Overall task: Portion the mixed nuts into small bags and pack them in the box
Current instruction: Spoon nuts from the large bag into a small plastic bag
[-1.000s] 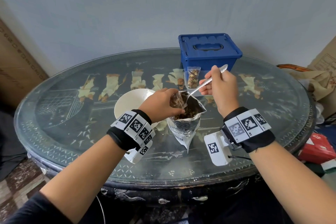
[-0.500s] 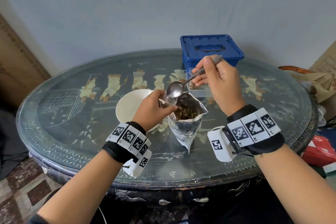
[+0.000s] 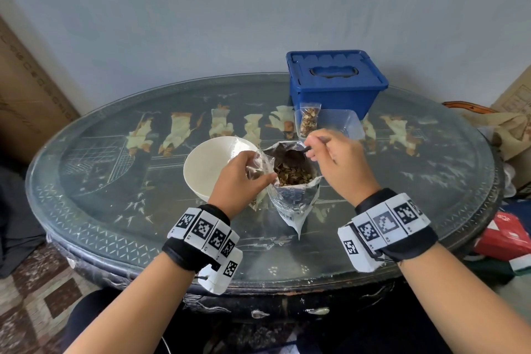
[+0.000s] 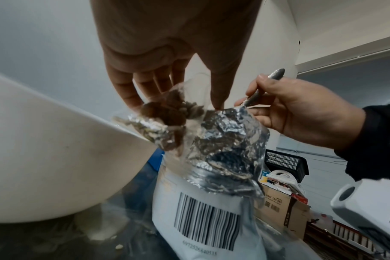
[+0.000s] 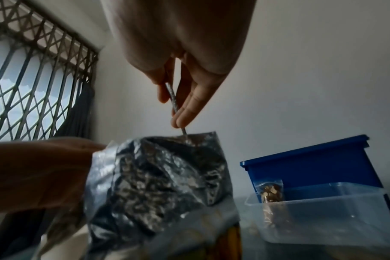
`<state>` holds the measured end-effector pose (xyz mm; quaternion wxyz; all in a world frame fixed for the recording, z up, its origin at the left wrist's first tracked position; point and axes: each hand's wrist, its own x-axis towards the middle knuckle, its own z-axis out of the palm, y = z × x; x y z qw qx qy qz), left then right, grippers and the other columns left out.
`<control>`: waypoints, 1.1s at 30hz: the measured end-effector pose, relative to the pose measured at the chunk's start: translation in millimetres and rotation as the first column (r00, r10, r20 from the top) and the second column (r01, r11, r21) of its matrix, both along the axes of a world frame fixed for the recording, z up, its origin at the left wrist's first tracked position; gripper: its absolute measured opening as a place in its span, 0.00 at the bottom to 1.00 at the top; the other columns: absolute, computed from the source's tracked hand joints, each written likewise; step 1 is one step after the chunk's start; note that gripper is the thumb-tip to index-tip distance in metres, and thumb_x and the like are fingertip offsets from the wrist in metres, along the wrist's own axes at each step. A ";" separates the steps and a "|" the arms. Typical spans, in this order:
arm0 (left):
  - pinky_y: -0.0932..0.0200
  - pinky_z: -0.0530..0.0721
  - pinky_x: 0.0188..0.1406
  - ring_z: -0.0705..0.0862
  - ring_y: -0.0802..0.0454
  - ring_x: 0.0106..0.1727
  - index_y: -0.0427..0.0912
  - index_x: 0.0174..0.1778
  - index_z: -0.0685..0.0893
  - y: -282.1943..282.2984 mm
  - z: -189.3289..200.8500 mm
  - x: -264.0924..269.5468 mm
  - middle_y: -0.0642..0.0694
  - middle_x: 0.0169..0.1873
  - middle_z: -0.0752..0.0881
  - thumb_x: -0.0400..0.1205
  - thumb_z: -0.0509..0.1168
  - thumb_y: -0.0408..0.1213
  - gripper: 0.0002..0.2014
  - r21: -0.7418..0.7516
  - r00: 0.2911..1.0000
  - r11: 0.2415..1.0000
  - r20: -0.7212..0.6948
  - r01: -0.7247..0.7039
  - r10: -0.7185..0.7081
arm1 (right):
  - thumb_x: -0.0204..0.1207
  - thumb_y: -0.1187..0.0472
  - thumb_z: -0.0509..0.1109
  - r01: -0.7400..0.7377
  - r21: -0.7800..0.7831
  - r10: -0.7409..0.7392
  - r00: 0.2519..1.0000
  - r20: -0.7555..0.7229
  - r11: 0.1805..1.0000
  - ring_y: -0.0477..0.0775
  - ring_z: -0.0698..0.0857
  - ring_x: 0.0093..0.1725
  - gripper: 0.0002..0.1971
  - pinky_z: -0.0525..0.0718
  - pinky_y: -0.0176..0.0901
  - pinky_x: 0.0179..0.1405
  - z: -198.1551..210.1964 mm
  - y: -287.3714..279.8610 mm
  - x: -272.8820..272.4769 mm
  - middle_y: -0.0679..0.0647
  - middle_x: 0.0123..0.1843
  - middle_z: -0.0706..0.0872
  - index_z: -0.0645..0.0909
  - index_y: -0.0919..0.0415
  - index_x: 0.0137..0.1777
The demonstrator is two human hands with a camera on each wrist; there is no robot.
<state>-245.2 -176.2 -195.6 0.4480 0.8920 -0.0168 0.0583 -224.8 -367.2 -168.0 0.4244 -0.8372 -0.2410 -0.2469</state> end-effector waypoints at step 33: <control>0.76 0.68 0.42 0.77 0.58 0.46 0.39 0.69 0.72 -10.0 -8.5 -9.4 0.52 0.43 0.79 0.75 0.72 0.45 0.28 -0.059 1.000 0.998 -0.006 -0.026 0.026 | 0.84 0.60 0.59 0.087 -0.006 -0.086 0.966 -0.244 0.996 0.36 0.82 0.30 0.15 0.79 0.29 0.34 -12.7 1.0 -4.9 0.47 0.26 0.81 0.80 0.64 0.37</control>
